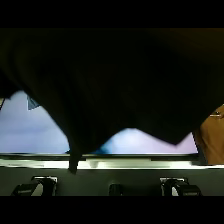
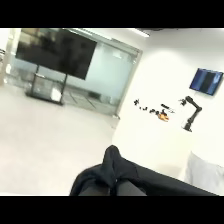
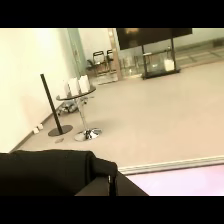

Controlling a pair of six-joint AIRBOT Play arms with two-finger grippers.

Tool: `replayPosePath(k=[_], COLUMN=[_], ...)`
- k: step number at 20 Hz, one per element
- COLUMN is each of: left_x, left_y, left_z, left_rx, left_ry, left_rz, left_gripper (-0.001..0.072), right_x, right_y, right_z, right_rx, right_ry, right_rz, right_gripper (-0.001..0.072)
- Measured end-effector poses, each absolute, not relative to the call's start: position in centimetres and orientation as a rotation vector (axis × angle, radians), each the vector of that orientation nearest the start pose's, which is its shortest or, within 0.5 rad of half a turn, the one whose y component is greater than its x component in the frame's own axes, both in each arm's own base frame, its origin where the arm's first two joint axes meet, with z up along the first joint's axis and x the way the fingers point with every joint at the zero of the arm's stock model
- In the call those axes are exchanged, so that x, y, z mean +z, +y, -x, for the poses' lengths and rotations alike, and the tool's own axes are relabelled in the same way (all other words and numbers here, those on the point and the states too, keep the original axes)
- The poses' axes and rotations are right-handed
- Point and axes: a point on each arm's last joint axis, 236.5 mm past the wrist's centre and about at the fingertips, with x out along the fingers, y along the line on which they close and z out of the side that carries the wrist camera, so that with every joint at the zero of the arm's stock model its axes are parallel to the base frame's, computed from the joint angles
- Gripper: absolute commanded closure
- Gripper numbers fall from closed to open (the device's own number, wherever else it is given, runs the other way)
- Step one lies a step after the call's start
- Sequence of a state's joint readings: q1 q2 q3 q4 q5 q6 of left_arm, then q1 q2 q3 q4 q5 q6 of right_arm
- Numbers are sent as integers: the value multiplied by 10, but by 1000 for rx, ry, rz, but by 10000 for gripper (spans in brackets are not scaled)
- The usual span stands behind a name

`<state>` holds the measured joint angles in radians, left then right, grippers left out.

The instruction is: Fold the shirts.

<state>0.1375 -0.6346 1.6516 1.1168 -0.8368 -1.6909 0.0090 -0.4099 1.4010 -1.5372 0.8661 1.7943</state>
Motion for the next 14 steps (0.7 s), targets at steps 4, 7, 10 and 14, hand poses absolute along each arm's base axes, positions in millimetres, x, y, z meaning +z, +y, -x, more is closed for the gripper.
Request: replayPosePath(k=[4,7,10,14], left_x=[476,394,297,162], left_y=[-47,-53,-82,-147], left_z=[-297,-369,-430,-473], left_rx=[-243,-246,-291,-383], left_ry=[21,257,497,803], left_rz=[402,414,398,336], left_gripper=[680,680,679,672], right_x=[375,277,191,92], right_y=[8,7,-5,2], right_z=[-247,-285,-329,-377], right_rx=[4,-43,-132,-193], right_ry=[257,611,835,1032], right_rz=[-243,-234,-235,-337], right_gripper=[669,668,668,668])
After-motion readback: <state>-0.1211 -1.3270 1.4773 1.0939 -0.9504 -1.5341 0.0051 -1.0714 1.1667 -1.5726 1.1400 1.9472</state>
